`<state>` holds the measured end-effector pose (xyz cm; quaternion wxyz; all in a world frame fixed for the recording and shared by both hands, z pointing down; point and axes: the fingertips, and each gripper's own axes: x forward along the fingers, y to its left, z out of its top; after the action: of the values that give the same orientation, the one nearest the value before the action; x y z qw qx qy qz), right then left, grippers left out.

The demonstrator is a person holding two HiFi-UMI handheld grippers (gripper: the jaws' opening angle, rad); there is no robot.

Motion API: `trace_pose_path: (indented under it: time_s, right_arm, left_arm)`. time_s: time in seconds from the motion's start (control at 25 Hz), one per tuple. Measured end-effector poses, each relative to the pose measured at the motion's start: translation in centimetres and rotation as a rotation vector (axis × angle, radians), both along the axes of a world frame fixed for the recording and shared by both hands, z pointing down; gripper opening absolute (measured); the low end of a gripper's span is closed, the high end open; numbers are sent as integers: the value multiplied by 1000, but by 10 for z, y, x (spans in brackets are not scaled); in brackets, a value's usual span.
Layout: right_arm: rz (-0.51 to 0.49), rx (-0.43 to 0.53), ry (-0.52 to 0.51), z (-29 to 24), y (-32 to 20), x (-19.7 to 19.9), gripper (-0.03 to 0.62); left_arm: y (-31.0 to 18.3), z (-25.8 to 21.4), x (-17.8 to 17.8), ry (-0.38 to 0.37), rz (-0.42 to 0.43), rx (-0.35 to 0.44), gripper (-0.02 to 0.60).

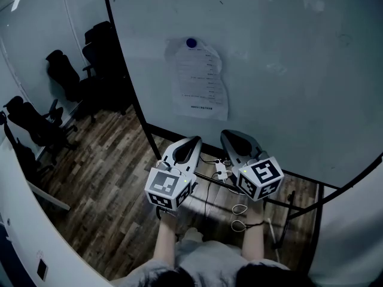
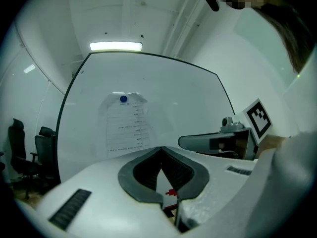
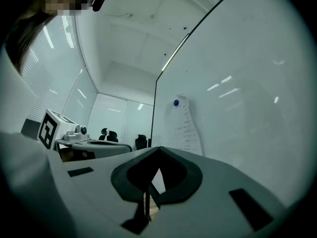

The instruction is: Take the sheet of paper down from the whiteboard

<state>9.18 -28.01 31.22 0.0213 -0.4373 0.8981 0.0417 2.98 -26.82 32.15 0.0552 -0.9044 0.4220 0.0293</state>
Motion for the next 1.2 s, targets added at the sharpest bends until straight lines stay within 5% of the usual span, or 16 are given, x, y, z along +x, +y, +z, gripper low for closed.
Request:
trace_pose_path:
  time_s: [0.36,0.56,0.84,1.2]
  right_arm:
    - [53,67,2,-28,-51,-3,0]
    - [66,69,14,-30,-69,-7,0]
    - [107,106,24,-47,-82,-3,0]
    - [192,127,34,-66,-91,8,0]
  left_arm:
    - [-63,-37,-26,-19,-94,84,5]
    - [-89,-37,-34,23,-72,87,5]
    - [-112,-55,-22,-1,-11,117,5]
    - [-143,-99,-26,-43,-42,194,6]
